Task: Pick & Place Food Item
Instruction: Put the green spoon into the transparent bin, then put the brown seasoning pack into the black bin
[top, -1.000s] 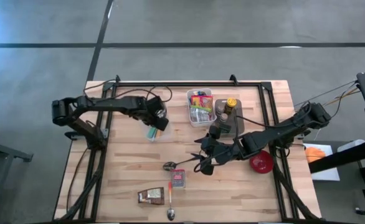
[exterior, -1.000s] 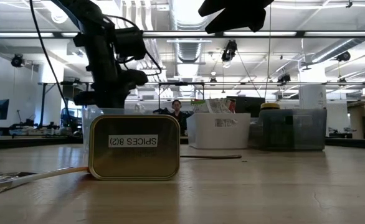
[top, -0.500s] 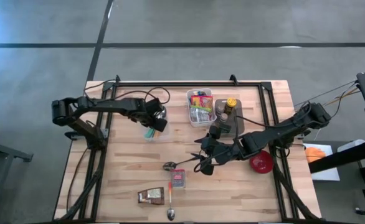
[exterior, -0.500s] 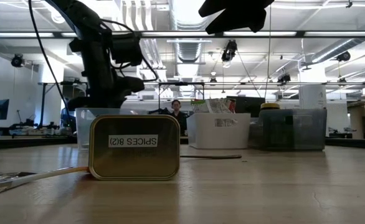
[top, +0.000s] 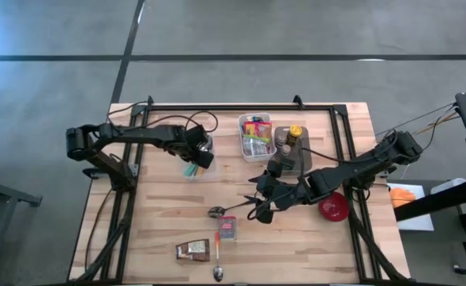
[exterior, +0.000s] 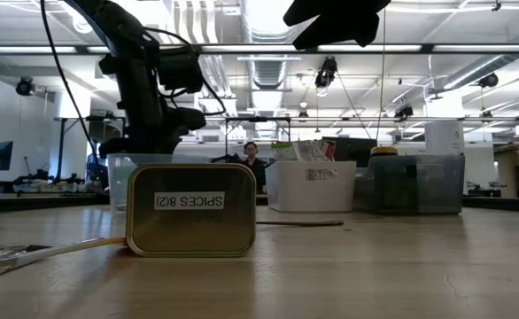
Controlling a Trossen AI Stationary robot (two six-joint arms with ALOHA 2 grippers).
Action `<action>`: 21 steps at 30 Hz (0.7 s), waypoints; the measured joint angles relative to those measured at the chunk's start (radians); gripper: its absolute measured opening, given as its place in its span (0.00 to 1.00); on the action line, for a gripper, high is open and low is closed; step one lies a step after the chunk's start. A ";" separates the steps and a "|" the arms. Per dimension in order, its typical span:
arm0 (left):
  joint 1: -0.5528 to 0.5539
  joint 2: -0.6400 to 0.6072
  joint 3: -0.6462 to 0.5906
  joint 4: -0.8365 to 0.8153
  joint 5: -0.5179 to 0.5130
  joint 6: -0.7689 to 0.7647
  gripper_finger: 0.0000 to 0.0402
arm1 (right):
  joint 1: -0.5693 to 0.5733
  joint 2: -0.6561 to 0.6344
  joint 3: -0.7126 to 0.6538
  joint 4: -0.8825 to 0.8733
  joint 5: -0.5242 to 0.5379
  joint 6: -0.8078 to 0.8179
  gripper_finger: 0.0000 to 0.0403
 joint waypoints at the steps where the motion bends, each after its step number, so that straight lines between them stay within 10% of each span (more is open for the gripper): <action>1: 0.000 0.000 0.000 0.000 0.000 0.013 0.17 | 0.000 0.000 0.000 0.000 0.000 0.001 0.65; 13: 0.000 0.001 0.002 0.007 -0.001 0.071 0.56 | 0.000 0.000 0.000 -0.002 0.000 0.002 0.65; 21: -0.003 -0.032 0.073 -0.083 0.084 0.187 0.62 | 0.000 0.000 0.000 -0.006 0.000 0.003 0.65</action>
